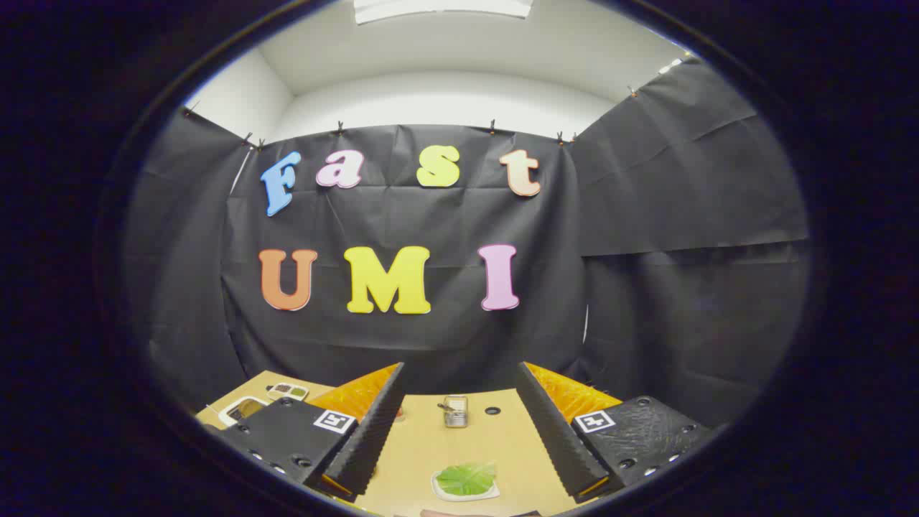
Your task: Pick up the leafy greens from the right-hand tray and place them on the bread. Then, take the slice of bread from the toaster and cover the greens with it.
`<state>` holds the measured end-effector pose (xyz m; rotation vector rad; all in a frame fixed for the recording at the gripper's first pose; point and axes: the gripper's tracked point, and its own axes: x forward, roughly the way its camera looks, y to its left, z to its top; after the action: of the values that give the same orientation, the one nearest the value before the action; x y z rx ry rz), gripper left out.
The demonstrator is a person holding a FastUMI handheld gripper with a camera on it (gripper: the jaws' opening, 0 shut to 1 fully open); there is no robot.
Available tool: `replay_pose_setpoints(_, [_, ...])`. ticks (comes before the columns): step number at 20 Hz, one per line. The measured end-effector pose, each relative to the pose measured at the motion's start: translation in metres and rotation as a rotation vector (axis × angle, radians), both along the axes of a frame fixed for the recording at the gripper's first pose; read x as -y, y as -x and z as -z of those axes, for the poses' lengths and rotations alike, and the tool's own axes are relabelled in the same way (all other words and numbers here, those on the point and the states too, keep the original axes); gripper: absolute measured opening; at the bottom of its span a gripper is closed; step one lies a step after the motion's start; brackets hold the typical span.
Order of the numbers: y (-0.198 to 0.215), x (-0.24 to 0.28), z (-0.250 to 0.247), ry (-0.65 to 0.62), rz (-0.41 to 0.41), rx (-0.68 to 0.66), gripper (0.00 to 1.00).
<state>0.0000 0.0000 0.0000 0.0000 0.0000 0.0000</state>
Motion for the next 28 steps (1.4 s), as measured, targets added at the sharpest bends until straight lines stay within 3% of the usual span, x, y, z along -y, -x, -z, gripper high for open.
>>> replay_pose_setpoints(16, [-0.042, 0.049, 0.039, -0.011, -0.060, -0.077, 0.95])
replay_pose_setpoints(28, [-0.126, 0.095, 0.236, 0.004, -0.065, -0.476, 0.95])
